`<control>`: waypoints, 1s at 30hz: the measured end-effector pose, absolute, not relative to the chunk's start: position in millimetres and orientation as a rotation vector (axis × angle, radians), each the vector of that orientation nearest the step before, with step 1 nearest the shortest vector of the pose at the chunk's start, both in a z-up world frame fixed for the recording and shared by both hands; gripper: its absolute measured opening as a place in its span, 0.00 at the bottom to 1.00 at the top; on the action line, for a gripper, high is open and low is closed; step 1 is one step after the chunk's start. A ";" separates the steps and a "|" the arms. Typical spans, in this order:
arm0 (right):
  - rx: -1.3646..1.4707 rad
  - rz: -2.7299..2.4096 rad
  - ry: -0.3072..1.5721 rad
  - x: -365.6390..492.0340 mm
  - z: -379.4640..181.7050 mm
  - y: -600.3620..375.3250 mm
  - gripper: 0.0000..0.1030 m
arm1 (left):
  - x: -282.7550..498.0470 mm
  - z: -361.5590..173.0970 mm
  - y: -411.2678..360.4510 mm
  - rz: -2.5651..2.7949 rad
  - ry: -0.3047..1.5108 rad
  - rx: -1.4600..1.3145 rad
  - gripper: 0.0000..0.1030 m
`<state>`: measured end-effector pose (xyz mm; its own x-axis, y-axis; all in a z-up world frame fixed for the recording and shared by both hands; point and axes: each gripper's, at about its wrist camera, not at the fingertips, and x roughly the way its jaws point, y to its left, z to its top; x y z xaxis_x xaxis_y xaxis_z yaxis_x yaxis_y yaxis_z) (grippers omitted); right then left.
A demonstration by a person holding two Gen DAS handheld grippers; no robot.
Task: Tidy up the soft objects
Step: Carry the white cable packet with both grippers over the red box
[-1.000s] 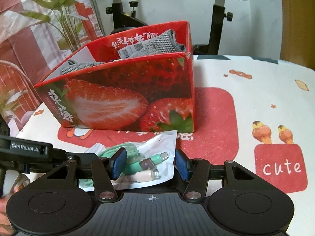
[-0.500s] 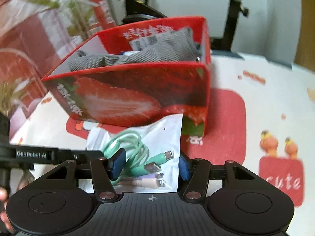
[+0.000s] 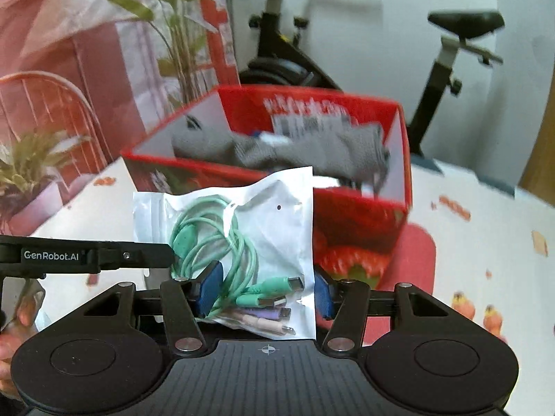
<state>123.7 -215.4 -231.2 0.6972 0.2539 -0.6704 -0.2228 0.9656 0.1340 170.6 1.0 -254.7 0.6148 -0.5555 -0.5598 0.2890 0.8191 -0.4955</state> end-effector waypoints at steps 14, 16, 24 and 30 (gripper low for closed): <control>-0.026 0.309 0.556 146.5 -158.7 -185.2 0.46 | 193.9 -169.9 14.9 -0.447 0.542 -0.293 0.08; -0.008 0.306 0.542 155.9 -157.0 -187.2 0.46 | 205.7 -171.2 11.4 -0.446 0.545 -0.292 0.07; 0.082 0.274 0.582 205.8 -179.5 -194.5 0.43 | 247.2 -188.0 0.6 -0.429 0.584 -0.251 0.06; 0.182 0.242 0.662 245.5 -201.3 -205.2 0.41 | 286.1 -213.3 5.4 -0.426 0.705 -0.316 0.06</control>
<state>245.5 -205.2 -201.3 0.7624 0.2786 -0.5840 -0.1637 0.9562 0.2425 286.1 5.4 -213.3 0.6824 -0.4771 -0.5538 0.2686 0.8683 -0.4171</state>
